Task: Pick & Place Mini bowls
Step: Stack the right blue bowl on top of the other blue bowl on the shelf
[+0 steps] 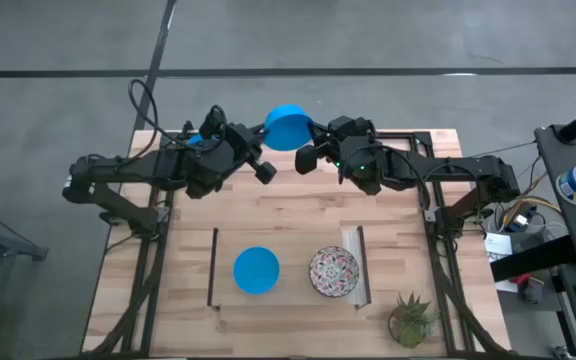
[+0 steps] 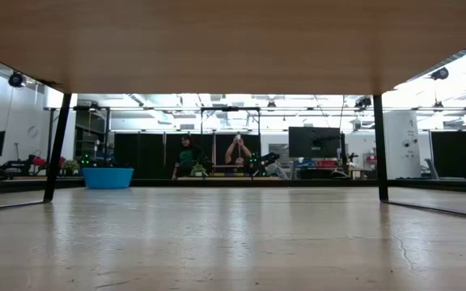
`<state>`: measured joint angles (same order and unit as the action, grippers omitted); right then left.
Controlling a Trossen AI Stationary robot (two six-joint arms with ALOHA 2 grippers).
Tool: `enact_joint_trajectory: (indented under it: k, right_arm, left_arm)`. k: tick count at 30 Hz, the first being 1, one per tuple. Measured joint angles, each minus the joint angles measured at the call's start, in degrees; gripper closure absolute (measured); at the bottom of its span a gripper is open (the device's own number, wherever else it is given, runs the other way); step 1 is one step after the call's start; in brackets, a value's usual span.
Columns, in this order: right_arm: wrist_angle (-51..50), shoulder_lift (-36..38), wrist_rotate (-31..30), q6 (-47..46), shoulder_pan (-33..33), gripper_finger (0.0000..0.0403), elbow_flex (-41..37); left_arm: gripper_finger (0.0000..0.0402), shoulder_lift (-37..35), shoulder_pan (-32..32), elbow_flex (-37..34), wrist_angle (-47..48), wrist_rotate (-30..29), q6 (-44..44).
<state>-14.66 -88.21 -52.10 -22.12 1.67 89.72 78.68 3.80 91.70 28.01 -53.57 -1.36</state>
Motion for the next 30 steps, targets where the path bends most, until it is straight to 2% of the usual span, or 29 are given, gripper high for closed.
enact_joint_trajectory:
  k: [2, 8, 15, 21, 25, 30]
  right_arm:
    - [0.1, 0.0, 0.6, -0.1, 0.1, 0.0393, 0.1]
    - [0.1, 0.0, 2.9, -0.6, -0.3, 0.0378, 0.1]
    - [0.5, 0.3, 6.7, 0.5, -3.2, 0.0283, 0.2]
    - [1.1, 0.3, 6.3, 7.4, -5.7, 0.02, 0.2]
    - [4.8, 1.1, 6.0, 13.6, -5.9, 0.0167, 0.1]
    - [12.0, 1.7, 13.5, 20.4, -4.7, 0.0145, 0.0]
  left_arm:
    - [0.0388, -0.2, -0.1, 0.1, -0.1, -0.6, 0.1]
    - [0.0397, -0.7, -0.1, 0.1, 0.1, -0.5, 0.4]
    - [0.0401, -1.2, -0.1, 0.3, 0.8, 2.4, 0.5]
    - [0.0401, -1.1, 0.0, 0.3, 2.1, 3.4, -0.2]
    - [0.0401, -1.1, 0.0, 0.3, 5.8, 3.1, -3.3]
    - [0.0401, -1.3, -0.5, 0.4, 9.5, 3.3, -7.7]
